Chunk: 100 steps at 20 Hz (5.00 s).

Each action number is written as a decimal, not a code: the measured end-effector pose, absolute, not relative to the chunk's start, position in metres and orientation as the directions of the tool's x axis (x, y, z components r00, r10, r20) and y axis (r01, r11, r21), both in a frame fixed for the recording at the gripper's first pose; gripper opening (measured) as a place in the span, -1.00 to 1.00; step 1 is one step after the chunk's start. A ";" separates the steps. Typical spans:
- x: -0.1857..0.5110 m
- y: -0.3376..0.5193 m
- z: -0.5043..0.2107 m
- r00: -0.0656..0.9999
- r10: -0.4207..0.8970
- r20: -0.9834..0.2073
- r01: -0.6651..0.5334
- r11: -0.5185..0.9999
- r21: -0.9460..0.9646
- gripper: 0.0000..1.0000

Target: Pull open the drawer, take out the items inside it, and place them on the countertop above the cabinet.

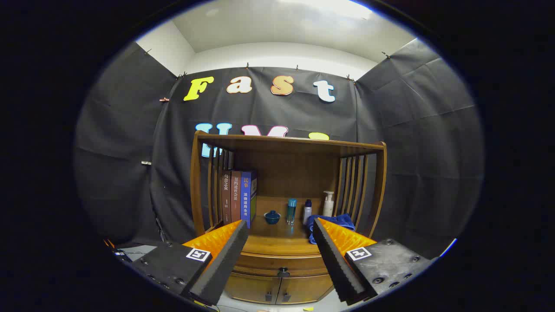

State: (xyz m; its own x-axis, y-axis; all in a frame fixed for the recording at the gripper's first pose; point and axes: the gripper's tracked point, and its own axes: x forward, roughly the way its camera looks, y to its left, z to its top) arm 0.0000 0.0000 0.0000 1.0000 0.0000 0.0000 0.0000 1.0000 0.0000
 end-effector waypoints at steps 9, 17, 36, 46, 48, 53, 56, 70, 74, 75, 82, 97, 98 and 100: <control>0.002 -0.003 0.000 1.000 -0.011 -0.001 0.011 1.000 0.009 0.96; 0.003 -0.008 -0.005 1.000 -0.015 -0.022 0.015 1.000 0.005 0.96; 0.059 -0.024 -0.119 0.983 -0.035 -0.182 0.048 0.997 0.067 0.97; 0.122 -0.023 -0.252 0.930 -0.027 -0.368 0.049 0.997 0.052 0.98; 0.127 -0.020 -0.275 0.918 -0.026 -0.396 0.050 0.997 0.050 0.95; 0.137 -0.020 -0.316 0.884 -0.023 -0.467 0.050 0.998 0.044 0.85; 0.135 -0.018 -0.320 0.876 -0.008 -0.482 0.040 0.998 0.056 0.39; 0.126 -0.019 -0.325 0.859 0.003 -0.512 0.012 1.000 0.025 -0.18; 0.097 -0.021 -0.321 0.846 0.001 -0.533 0.011 1.000 0.018 -0.18; 0.088 -0.021 -0.320 0.842 0.001 -0.539 0.012 1.000 0.021 -0.18; 0.027 -0.023 -0.312 0.824 -0.007 -0.567 0.030 0.999 0.030 -0.18; -0.059 -0.035 -0.285 0.835 -0.076 -0.546 0.102 0.995 0.018 -0.89; -0.059 -0.035 -0.282 0.840 -0.074 -0.538 0.100 0.995 0.019 -0.88; -0.053 -0.031 -0.269 0.849 -0.063 -0.524 0.090 0.996 0.025 -0.89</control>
State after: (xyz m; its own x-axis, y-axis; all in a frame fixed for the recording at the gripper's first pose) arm -0.0535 -0.0314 -0.2686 0.8491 -0.0633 -0.5244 0.0897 0.9956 0.0251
